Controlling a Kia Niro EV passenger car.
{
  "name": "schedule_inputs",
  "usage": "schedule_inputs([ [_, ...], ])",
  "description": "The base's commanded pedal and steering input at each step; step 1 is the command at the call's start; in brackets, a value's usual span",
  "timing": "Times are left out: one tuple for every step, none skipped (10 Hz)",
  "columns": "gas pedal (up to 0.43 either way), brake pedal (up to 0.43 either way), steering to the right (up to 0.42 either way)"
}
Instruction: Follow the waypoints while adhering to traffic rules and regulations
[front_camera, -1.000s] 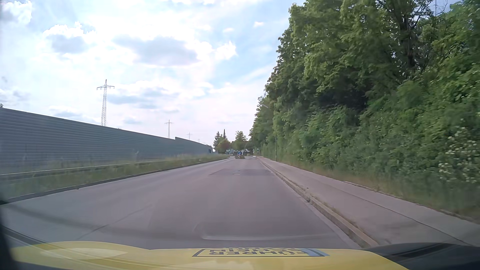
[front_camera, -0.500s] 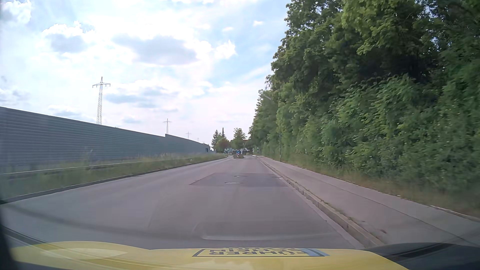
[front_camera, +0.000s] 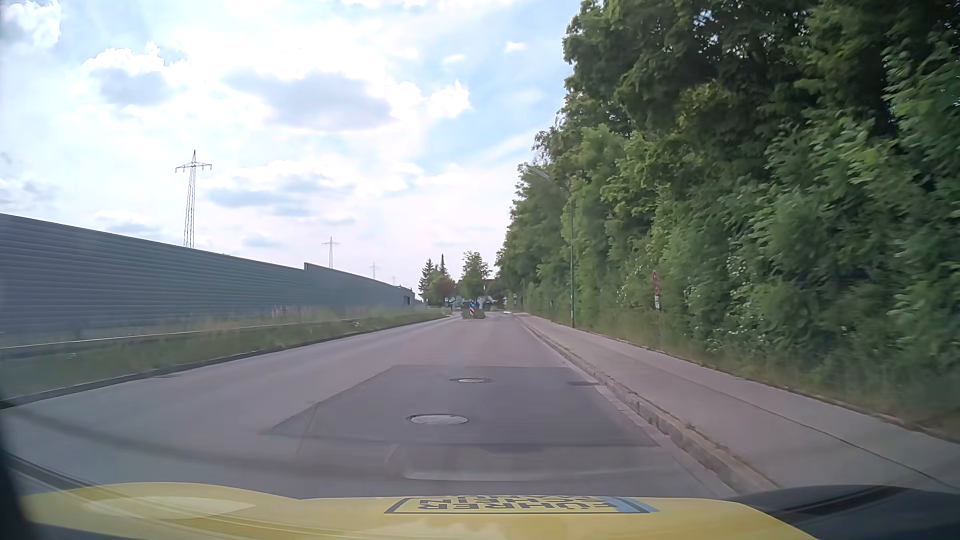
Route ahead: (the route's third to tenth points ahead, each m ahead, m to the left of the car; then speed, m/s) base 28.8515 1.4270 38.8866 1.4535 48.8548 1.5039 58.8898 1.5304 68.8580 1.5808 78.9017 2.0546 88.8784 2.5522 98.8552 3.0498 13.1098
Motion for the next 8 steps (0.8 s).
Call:
schedule_inputs([
  [0.098, 0.0, 0.003],
  [0.098, 0.0, 0.003],
  [0.098, 0.0, 0.003],
  [0.098, 0.0, 0.003],
  [0.098, 0.0, 0.003],
  [0.087, 0.0, 0.003],
  [0.087, 0.0, 0.003],
  [0.087, 0.0, 0.003],
])
